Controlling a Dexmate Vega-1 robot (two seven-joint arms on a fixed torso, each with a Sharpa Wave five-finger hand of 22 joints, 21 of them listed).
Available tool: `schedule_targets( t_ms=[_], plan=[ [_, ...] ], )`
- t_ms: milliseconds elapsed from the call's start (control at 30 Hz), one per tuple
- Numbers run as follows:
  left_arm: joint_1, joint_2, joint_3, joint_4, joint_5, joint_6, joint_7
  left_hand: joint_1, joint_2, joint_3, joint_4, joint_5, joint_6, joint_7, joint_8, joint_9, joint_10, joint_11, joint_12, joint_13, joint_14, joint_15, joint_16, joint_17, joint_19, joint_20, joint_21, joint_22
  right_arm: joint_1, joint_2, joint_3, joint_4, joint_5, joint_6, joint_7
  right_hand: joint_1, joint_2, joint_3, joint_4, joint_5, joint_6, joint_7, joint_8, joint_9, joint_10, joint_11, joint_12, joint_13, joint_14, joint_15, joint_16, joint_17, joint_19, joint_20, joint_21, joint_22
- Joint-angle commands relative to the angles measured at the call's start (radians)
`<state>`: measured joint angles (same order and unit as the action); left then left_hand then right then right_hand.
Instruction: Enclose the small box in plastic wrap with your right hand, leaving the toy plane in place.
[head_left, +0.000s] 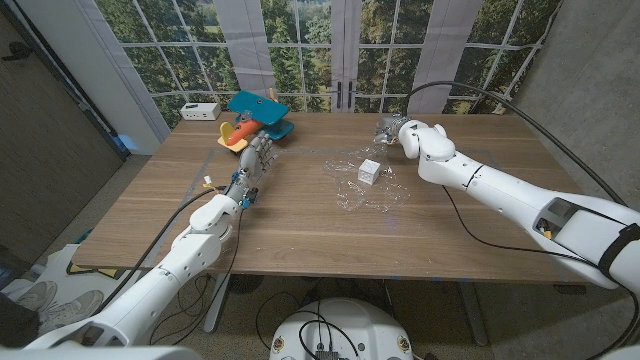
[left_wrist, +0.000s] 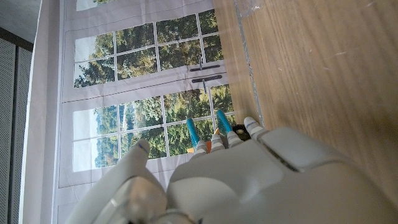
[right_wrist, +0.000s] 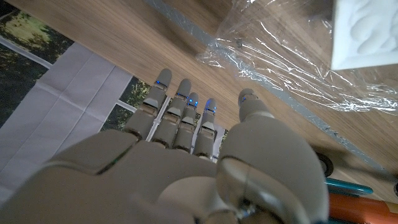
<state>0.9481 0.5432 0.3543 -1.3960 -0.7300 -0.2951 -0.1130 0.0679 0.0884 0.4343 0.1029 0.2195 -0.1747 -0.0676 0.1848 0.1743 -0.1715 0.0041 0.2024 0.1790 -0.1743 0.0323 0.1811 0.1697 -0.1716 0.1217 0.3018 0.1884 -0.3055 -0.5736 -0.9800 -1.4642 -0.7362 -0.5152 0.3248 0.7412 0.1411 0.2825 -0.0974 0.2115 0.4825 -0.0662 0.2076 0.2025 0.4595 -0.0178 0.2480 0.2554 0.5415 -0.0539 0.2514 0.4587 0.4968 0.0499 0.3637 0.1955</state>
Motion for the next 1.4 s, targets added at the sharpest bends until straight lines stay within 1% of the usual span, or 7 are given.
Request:
schedule_targets(
  t_ms=[33, 133, 467, 833, 1167, 1300, 1400],
  plan=[
    [0.011, 0.007, -0.004, -0.018, 0.001, 0.012, 0.023, 0.001, 0.005, -0.005, -0.002, 0.002, -0.083, -0.008, 0.001, 0.002, -0.126, 0.001, 0.0, 0.004, -0.147, 0.008, 0.0, 0.003, -0.048, 0.003, -0.002, 0.002, 0.074, 0.054, -0.07, 0.153, 0.003, 0.002, -0.005, 0.004, 0.008, 0.008, -0.005, -0.004, 0.016, -0.003, 0.013, 0.003, 0.018, 0.003, 0.006, 0.001, 0.015, -0.056, 0.007, -0.002, 0.008, -0.007, 0.005, 0.002],
    [0.012, 0.007, -0.005, -0.02, 0.002, 0.012, 0.027, 0.001, 0.005, -0.005, -0.002, 0.002, -0.082, -0.008, 0.001, 0.002, -0.126, 0.002, 0.0, 0.004, -0.146, 0.009, 0.0, 0.003, -0.047, 0.003, -0.003, 0.002, 0.083, 0.06, -0.08, 0.179, 0.006, 0.001, -0.007, 0.008, 0.009, 0.011, -0.008, -0.005, 0.025, 0.0, 0.016, 0.003, 0.025, 0.0, 0.008, 0.001, 0.024, -0.059, 0.009, -0.005, 0.013, -0.008, 0.008, 0.002],
    [0.006, 0.005, -0.002, -0.019, 0.005, 0.018, 0.031, 0.001, 0.005, -0.006, -0.002, 0.002, -0.083, -0.008, 0.0, 0.002, -0.127, 0.001, -0.001, 0.004, -0.147, 0.009, 0.0, 0.003, -0.047, 0.003, -0.004, 0.003, 0.107, 0.075, -0.115, 0.234, 0.009, -0.001, -0.008, 0.019, 0.011, 0.018, -0.018, -0.008, 0.044, -0.006, 0.021, 0.002, 0.038, -0.002, 0.01, 0.0, 0.039, -0.064, 0.01, -0.012, 0.02, -0.009, 0.011, 0.001],
    [0.006, 0.009, -0.004, -0.026, 0.006, 0.02, 0.033, 0.0, 0.005, -0.007, -0.001, 0.002, -0.083, -0.009, 0.0, 0.002, -0.127, 0.001, -0.001, 0.004, -0.147, 0.009, -0.001, 0.003, -0.047, 0.003, -0.006, 0.003, 0.132, 0.097, -0.145, 0.296, 0.02, -0.008, 0.0, 0.023, 0.012, 0.021, -0.021, -0.01, 0.058, -0.006, 0.024, 0.002, 0.047, -0.004, 0.011, -0.001, 0.044, -0.067, 0.011, -0.015, 0.025, -0.011, 0.013, 0.001],
    [0.008, 0.01, -0.006, -0.026, 0.004, 0.021, 0.035, 0.0, 0.005, -0.007, -0.001, 0.002, -0.083, -0.009, 0.0, 0.002, -0.127, 0.001, -0.001, 0.004, -0.147, 0.009, -0.001, 0.003, -0.046, 0.003, -0.008, 0.003, 0.143, 0.101, -0.168, 0.317, 0.03, 0.004, 0.006, 0.021, 0.015, 0.023, -0.02, -0.014, 0.101, -0.001, 0.037, 0.001, 0.07, -0.003, 0.015, -0.002, 0.064, -0.067, 0.016, -0.02, 0.026, -0.012, 0.014, 0.001],
    [0.006, 0.01, -0.006, -0.024, 0.003, 0.021, 0.032, 0.0, 0.005, -0.007, -0.001, 0.002, -0.083, -0.009, 0.0, 0.002, -0.127, 0.001, -0.001, 0.004, -0.147, 0.01, -0.001, 0.003, -0.046, 0.003, -0.008, 0.003, 0.14, 0.099, -0.168, 0.313, 0.035, 0.008, -0.007, 0.039, 0.025, 0.034, -0.029, -0.013, 0.142, -0.002, 0.05, 0.001, 0.099, -0.005, 0.023, -0.004, 0.077, -0.073, 0.022, -0.021, 0.031, -0.018, 0.017, 0.0],
    [0.007, 0.01, -0.006, -0.023, 0.001, 0.022, 0.031, 0.0, 0.005, -0.007, -0.001, 0.002, -0.083, -0.009, -0.001, 0.002, -0.127, 0.001, -0.001, 0.004, -0.147, 0.009, -0.001, 0.003, -0.046, 0.002, -0.009, 0.003, 0.136, 0.099, -0.172, 0.309, 0.032, 0.011, -0.021, 0.067, 0.03, 0.046, -0.043, -0.013, 0.208, 0.011, 0.073, 0.003, 0.14, -0.008, 0.032, -0.005, 0.092, -0.082, 0.032, -0.02, 0.032, -0.022, 0.018, 0.0]
  ],
)
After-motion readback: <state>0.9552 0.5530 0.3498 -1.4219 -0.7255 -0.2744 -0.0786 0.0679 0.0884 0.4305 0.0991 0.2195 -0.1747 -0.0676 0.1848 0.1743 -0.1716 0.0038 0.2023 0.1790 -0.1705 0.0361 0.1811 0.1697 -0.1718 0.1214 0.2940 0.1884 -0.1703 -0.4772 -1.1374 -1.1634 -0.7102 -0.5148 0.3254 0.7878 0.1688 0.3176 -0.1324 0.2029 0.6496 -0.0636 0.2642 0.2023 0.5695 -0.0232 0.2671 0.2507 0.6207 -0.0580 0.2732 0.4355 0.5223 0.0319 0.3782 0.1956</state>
